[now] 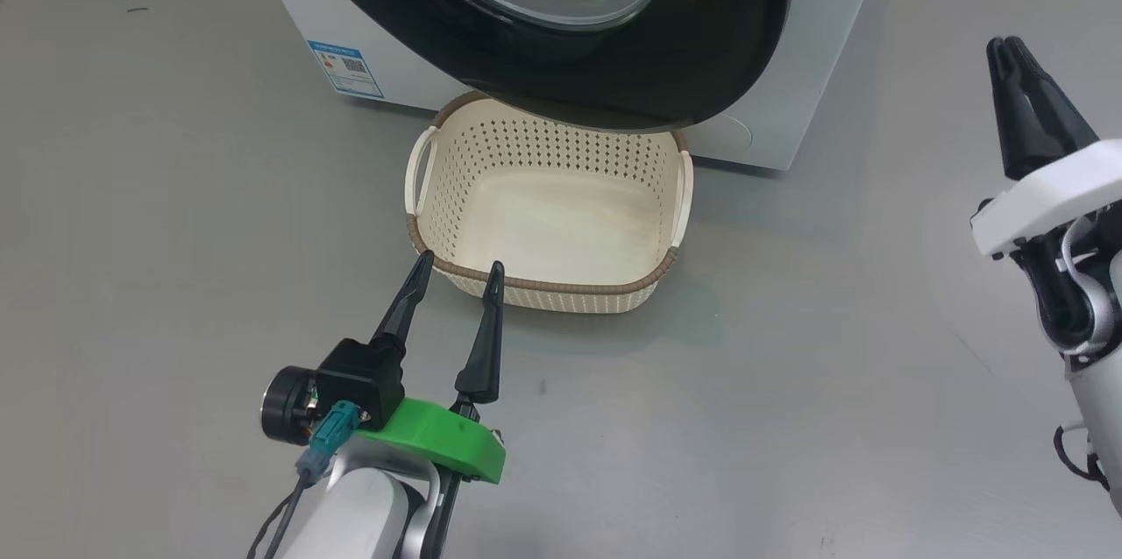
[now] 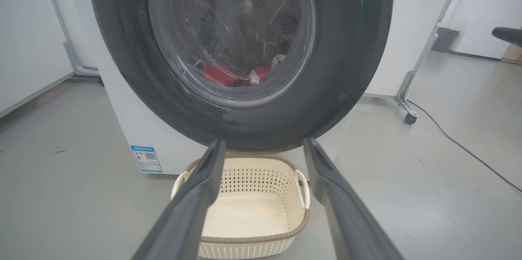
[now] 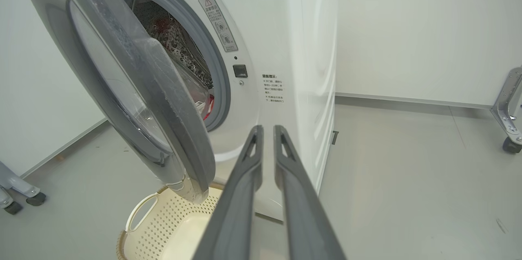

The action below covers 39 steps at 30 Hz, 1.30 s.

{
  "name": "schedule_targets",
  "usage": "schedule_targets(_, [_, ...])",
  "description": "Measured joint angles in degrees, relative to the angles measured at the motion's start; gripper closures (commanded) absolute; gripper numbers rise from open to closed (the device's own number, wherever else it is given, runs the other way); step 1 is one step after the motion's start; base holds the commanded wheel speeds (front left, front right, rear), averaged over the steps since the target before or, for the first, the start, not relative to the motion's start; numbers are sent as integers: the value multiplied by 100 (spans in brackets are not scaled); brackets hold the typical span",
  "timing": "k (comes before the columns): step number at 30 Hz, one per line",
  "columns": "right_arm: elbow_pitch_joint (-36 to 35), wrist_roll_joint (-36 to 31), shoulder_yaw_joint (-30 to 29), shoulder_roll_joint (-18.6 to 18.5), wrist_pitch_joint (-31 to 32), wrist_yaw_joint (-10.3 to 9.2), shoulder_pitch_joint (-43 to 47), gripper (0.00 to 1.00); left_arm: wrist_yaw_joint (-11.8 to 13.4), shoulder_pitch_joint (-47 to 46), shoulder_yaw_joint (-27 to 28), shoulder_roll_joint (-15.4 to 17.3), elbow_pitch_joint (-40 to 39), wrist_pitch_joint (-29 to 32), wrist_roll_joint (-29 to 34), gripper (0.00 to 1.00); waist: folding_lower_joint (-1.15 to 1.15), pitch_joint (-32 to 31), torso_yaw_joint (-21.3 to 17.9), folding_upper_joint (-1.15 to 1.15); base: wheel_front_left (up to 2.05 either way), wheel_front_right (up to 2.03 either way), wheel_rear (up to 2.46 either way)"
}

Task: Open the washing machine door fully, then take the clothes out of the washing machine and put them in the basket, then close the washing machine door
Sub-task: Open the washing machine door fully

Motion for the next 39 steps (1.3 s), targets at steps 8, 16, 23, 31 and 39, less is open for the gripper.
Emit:
schedule_targets(8, [-42, -347, -38, 142, -833, -222, 820, 0, -25, 165, 99, 1, 36, 0, 59, 0, 0, -200, -63, 0, 0, 0, 0])
schedule_targets(16, [-30, -412, -43, 531, -1282, -524, 1529, 0, -43, 320, 249, 5, 58, 0, 110, 0, 0, -394, -168, 0, 0, 0, 0])
schedule_targets(23, [-122, -385, -277, 644, -1347, -722, 1939, 0, -49, 328, 382, 8, -5, 0, 153, 0, 0, -403, -244, 0, 0, 0, 0])
schedule_targets(31, [-332, -423, -256, 758, -1378, -724, 2066, 0, -73, 330, 434, 8, -18, 0, 153, 0, 0, -375, -273, 0, 0, 0, 0])
schedule_targets(39, [-402, -481, -267, 777, -1383, -725, 2162, 0, -92, 333, 439, 8, -19, 0, 153, 0, 0, -360, -293, 0, 0, 0, 0])
